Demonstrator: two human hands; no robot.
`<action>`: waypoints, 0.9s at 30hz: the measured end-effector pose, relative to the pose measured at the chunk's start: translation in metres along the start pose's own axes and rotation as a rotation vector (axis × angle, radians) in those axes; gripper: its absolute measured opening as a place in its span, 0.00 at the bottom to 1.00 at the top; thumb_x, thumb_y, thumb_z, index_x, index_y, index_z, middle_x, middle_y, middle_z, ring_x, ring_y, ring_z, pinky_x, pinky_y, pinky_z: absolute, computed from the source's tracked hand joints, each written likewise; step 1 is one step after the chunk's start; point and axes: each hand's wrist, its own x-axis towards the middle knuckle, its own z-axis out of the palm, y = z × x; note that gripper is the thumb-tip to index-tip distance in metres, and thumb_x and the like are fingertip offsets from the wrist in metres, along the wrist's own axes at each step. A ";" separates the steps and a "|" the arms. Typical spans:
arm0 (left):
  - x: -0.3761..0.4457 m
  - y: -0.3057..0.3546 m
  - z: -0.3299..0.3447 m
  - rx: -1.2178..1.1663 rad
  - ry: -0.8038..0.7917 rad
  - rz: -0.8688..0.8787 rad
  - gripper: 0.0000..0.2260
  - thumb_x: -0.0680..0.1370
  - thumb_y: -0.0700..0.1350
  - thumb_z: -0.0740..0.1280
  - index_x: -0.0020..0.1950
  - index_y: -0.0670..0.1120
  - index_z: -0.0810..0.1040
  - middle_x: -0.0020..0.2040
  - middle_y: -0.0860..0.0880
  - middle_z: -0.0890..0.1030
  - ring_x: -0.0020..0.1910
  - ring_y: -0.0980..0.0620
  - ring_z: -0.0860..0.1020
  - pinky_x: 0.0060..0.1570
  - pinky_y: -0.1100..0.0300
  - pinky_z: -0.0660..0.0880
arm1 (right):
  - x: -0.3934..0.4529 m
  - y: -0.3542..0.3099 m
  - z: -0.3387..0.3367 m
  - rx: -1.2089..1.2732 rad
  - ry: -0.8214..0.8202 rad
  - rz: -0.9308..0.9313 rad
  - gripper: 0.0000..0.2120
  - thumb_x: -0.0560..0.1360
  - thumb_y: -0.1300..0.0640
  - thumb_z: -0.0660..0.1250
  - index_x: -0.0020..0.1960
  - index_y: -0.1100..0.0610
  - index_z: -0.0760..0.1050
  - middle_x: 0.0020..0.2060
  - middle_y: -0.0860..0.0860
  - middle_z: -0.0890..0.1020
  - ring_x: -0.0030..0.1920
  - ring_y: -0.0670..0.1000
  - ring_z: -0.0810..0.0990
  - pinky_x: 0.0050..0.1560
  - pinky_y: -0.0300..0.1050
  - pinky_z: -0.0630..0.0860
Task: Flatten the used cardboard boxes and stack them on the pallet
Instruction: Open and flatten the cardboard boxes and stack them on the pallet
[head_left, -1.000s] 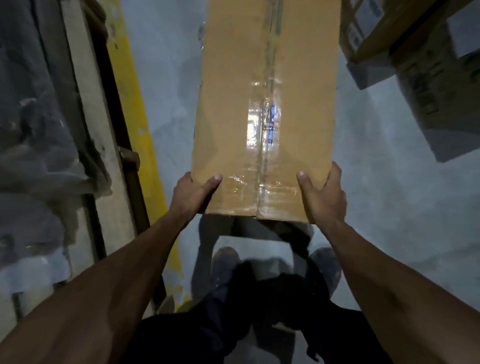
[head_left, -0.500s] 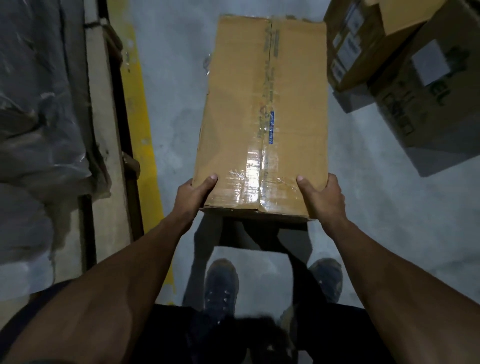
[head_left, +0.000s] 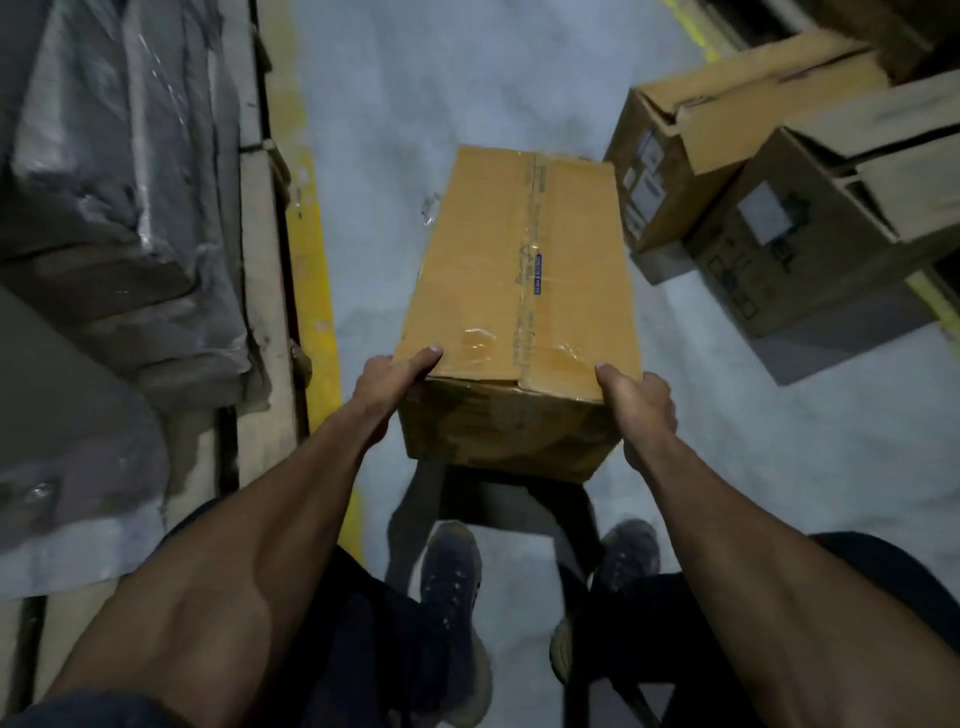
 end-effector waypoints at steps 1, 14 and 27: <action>-0.004 0.008 -0.005 0.014 0.000 0.021 0.39 0.59 0.68 0.76 0.57 0.40 0.81 0.54 0.44 0.84 0.52 0.43 0.82 0.59 0.46 0.78 | -0.005 -0.006 -0.005 -0.009 0.012 -0.020 0.27 0.75 0.36 0.66 0.64 0.56 0.72 0.54 0.54 0.78 0.52 0.58 0.76 0.50 0.51 0.74; -0.069 0.092 -0.057 0.133 0.035 0.387 0.49 0.57 0.81 0.66 0.50 0.36 0.82 0.48 0.38 0.85 0.49 0.40 0.83 0.58 0.37 0.76 | -0.084 -0.058 -0.061 0.157 0.141 -0.484 0.27 0.75 0.42 0.71 0.69 0.49 0.70 0.59 0.48 0.78 0.64 0.55 0.76 0.66 0.57 0.73; -0.071 0.072 -0.053 0.870 0.032 0.858 0.57 0.62 0.81 0.60 0.81 0.58 0.39 0.82 0.46 0.45 0.78 0.41 0.60 0.72 0.45 0.66 | -0.056 -0.123 -0.062 -0.014 0.251 -0.576 0.41 0.80 0.42 0.64 0.82 0.48 0.41 0.76 0.56 0.63 0.72 0.60 0.67 0.62 0.57 0.70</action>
